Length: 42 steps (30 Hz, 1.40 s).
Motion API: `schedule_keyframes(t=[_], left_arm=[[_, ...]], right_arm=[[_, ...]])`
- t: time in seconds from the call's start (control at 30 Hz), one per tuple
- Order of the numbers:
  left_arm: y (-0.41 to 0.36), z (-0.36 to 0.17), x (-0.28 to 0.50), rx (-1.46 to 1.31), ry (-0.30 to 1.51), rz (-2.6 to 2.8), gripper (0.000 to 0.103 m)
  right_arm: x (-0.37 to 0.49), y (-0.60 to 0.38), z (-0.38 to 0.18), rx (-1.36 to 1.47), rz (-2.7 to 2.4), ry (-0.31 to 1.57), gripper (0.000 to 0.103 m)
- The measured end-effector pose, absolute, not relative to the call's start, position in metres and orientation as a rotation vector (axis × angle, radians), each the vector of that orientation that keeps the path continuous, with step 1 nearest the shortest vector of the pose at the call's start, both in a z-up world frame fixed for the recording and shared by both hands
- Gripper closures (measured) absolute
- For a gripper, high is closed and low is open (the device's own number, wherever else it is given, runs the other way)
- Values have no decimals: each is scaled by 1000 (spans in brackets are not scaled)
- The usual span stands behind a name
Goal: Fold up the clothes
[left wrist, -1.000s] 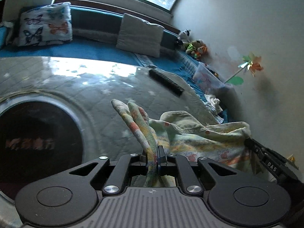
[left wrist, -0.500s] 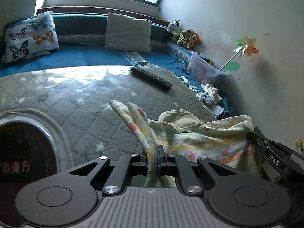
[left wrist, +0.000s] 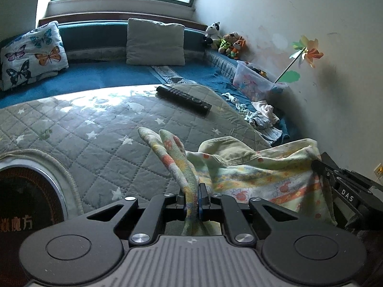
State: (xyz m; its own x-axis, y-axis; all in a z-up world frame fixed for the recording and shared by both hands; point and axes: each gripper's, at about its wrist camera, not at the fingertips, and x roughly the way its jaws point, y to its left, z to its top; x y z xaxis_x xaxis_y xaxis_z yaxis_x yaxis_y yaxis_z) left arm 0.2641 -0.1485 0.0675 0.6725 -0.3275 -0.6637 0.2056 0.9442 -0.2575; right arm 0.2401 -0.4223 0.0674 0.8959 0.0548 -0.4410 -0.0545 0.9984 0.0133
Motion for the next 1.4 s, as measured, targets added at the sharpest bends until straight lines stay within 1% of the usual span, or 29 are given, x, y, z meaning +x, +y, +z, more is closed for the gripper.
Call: schedule_keyframes(t=[0.47, 1.4], left_arm=[[-154, 67, 270, -162, 789, -304, 94], [-154, 46, 282, -162, 860, -271, 94]], right_arm=[[245, -423, 62, 0, 48, 468, 98], [253, -425, 42, 23, 39, 540, 97]])
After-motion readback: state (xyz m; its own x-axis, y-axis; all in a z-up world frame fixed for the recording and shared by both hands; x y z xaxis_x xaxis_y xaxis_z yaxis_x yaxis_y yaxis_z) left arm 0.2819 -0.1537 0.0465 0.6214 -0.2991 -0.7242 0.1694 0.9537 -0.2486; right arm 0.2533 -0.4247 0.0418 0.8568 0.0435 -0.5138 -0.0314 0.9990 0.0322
